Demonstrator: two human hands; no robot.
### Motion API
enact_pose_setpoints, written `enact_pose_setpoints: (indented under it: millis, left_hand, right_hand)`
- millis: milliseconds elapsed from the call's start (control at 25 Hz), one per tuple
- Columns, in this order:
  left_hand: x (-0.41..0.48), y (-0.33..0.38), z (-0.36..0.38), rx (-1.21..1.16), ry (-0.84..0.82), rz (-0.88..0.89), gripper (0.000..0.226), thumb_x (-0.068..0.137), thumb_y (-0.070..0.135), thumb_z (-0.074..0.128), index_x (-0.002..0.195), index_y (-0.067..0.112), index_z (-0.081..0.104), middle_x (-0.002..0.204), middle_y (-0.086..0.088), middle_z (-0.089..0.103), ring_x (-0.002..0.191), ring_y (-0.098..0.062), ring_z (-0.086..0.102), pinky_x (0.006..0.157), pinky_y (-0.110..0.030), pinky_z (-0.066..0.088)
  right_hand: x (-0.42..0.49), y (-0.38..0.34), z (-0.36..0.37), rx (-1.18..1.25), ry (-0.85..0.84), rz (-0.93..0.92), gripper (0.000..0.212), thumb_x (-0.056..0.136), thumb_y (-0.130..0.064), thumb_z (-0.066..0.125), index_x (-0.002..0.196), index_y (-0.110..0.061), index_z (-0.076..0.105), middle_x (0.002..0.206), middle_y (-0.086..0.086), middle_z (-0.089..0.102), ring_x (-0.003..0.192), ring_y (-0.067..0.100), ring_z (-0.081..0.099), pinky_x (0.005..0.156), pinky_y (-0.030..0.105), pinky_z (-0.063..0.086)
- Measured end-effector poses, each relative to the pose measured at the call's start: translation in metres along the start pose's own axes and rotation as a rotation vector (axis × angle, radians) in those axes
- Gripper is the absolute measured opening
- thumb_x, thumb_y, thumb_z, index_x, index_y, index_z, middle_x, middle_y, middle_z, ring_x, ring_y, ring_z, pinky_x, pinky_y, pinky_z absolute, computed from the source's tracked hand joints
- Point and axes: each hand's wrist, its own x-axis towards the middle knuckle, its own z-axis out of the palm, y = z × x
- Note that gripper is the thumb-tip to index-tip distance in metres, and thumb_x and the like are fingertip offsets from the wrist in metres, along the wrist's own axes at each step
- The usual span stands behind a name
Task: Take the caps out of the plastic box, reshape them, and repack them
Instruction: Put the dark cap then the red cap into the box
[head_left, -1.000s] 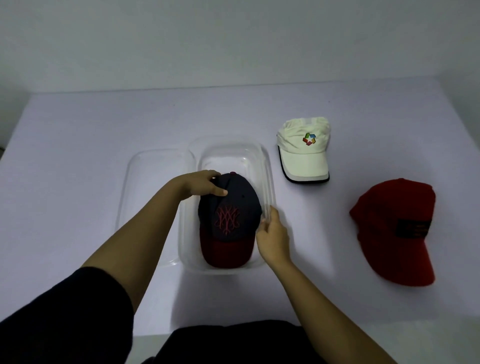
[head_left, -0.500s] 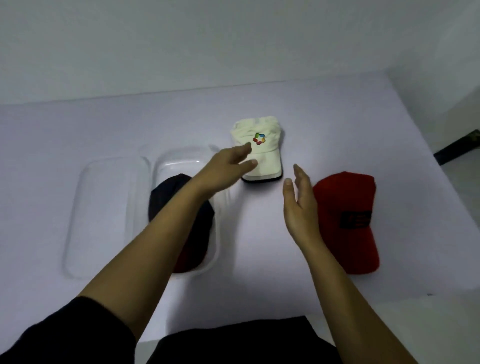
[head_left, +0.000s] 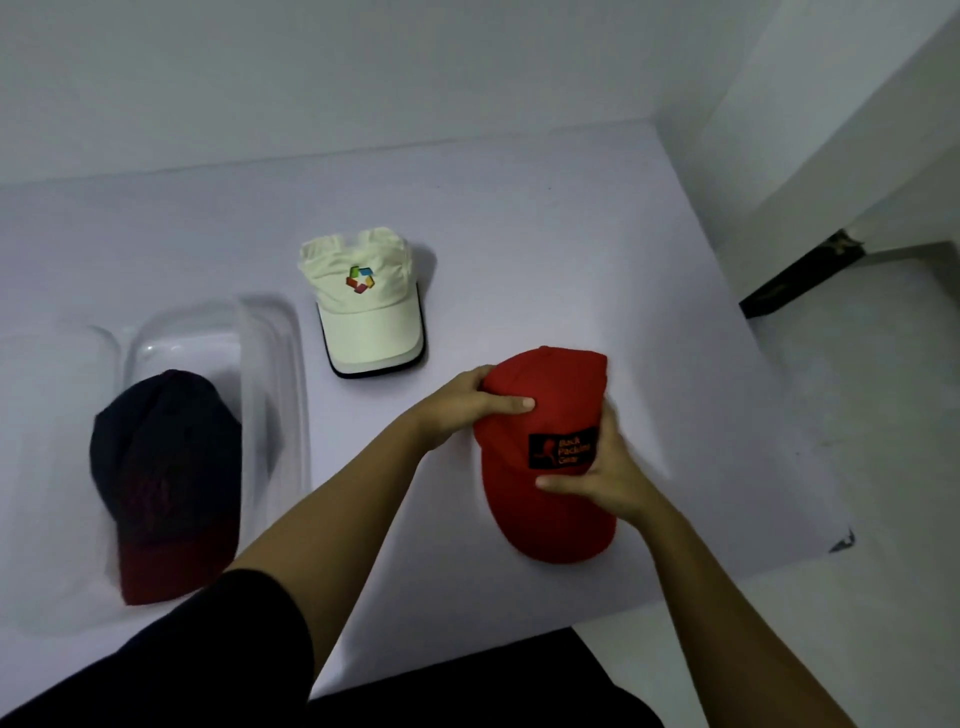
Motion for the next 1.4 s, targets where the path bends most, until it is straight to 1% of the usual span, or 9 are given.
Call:
enact_pose_setpoints:
  millis: [320,520,680,760,880,960,1080,1280,1400]
  left_hand:
    - [-0.001,0.007,0.005,-0.275,-0.08,-0.115,0.019,0.09,0.016,0.058,0.107,0.011,0.064,0.103,-0.009,0.07,0.087,-0.018,0.069,0.083,-0.03,0.057]
    - [-0.057,0.035,-0.04,-0.301,-0.105,0.019,0.028,0.081,0.015,0.067,0.109,0.011,0.064,0.101,-0.008,0.073,0.09,-0.019,0.071,0.081,-0.032,0.058]
    - [-0.133,0.068,-0.119,-0.204,0.041,0.215,0.059,0.044,0.035,0.091,0.096,0.014,0.074,0.094,-0.003,0.075,0.084,-0.015,0.072,0.072,-0.027,0.058]
    - [-0.178,0.082,-0.165,-0.138,0.136,0.307,0.06,0.037,0.041,0.092,0.091,0.018,0.077,0.093,-0.001,0.076,0.084,-0.013,0.072,0.072,-0.025,0.057]
    - [-0.235,0.098,-0.222,-0.025,0.236,0.399,0.055,0.042,0.044,0.089,0.092,0.025,0.077,0.098,0.002,0.075,0.091,-0.014,0.071,0.074,-0.025,0.057]
    - [-0.269,0.101,-0.256,0.061,0.297,0.422,0.056,0.046,0.046,0.086,0.095,0.023,0.075,0.1,0.002,0.075,0.094,-0.014,0.071,0.074,-0.024,0.056]
    - [-0.291,0.093,-0.294,0.165,0.368,0.423,0.049,0.055,0.048,0.08,0.098,0.025,0.073,0.104,0.002,0.074,0.099,-0.018,0.07,0.077,-0.024,0.056]
    - [-0.295,0.076,-0.327,0.217,0.396,0.448,0.044,0.061,0.052,0.076,0.099,0.031,0.072,0.106,0.003,0.074,0.102,-0.018,0.069,0.084,-0.026,0.055]
    - [-0.289,0.074,-0.334,0.242,0.412,0.431,0.029,0.072,0.039,0.07,0.099,0.028,0.071,0.102,0.005,0.075,0.099,-0.016,0.069,0.083,-0.024,0.055]
  right_hand:
    - [-0.006,-0.002,0.022,-0.003,0.073,-0.15,0.117,0.038,-0.06,0.087,0.133,-0.052,0.02,0.138,-0.008,0.033,0.13,0.012,0.041,0.105,0.046,0.042]
    - [-0.018,-0.05,0.045,0.099,0.069,-0.231,0.117,0.04,-0.069,0.08,0.135,-0.054,0.013,0.148,-0.011,0.021,0.135,0.01,0.032,0.108,0.037,0.036]
    - [-0.02,-0.084,0.083,0.2,0.096,-0.264,0.115,0.037,-0.082,0.069,0.132,-0.051,0.013,0.153,-0.004,0.017,0.134,0.01,0.029,0.103,0.029,0.029]
    - [-0.023,-0.098,0.121,0.155,0.085,-0.257,0.111,0.041,-0.073,0.075,0.133,-0.044,0.018,0.145,-0.004,0.026,0.125,0.002,0.037,0.102,0.028,0.033]
    - [-0.033,-0.116,0.196,0.056,0.058,-0.346,0.077,0.061,-0.043,0.078,0.122,-0.042,0.032,0.125,-0.01,0.041,0.111,-0.01,0.044,0.097,0.023,0.043]
    - [-0.04,-0.137,0.25,-0.004,-0.086,-0.415,0.07,0.069,-0.036,0.077,0.121,-0.043,0.031,0.125,-0.02,0.039,0.115,-0.01,0.042,0.095,0.012,0.039]
    - [-0.028,-0.162,0.297,-0.06,-0.217,-0.401,0.08,0.074,-0.035,0.076,0.136,-0.032,0.025,0.135,-0.016,0.031,0.125,-0.004,0.035,0.102,0.011,0.03]
    - [0.024,-0.183,0.334,-0.089,-0.271,-0.016,0.128,0.062,-0.041,0.084,0.148,-0.015,-0.006,0.156,0.007,0.01,0.143,0.025,0.021,0.115,0.041,0.028]
    - [0.04,-0.179,0.334,-0.076,-0.322,0.009,0.119,0.043,-0.046,0.091,0.14,-0.015,0.029,0.138,0.002,0.045,0.13,0.024,0.045,0.103,0.039,0.045]
